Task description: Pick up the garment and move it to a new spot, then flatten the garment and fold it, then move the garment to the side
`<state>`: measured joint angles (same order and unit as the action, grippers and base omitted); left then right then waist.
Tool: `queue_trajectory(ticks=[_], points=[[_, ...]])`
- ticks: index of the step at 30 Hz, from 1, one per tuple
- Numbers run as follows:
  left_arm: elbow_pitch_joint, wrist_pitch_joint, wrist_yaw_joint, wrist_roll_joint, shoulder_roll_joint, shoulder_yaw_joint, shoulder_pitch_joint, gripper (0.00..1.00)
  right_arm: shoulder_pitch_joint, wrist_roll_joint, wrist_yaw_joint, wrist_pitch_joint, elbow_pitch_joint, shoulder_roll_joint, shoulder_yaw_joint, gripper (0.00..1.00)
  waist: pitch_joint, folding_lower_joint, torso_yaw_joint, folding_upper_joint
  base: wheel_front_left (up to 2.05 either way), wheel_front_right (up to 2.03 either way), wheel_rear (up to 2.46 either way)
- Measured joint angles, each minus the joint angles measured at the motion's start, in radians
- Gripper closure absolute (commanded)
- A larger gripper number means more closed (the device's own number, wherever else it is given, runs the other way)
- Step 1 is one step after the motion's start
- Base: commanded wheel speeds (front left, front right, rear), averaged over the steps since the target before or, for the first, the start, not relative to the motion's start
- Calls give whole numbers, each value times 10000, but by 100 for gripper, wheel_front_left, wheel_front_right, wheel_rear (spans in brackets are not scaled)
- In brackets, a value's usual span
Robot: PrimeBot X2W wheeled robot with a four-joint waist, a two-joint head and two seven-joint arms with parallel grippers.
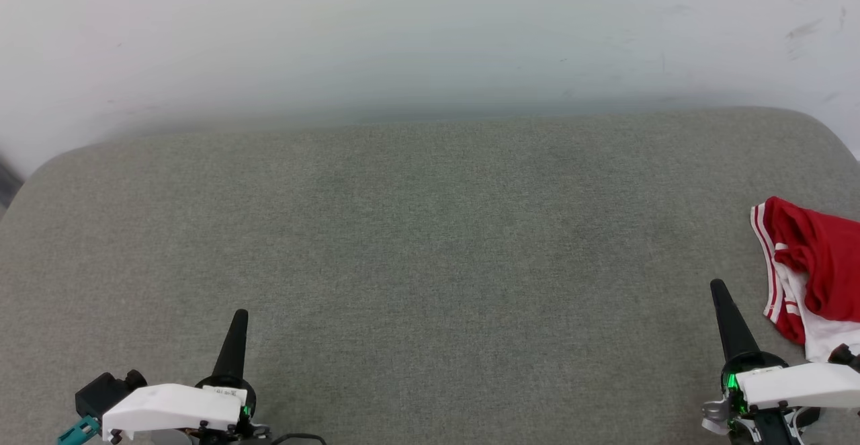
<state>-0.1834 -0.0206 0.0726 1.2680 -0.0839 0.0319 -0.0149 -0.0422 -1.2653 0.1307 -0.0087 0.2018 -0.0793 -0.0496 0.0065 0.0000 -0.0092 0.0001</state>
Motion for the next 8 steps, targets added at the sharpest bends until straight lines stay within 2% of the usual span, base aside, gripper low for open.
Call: queue_trajectory(ticks=[8], points=[[-119,180,134,742,0,61,-156,100,-99,-715,0,188,81,6,-61,100,-5,0,15,0,0,0,0]])
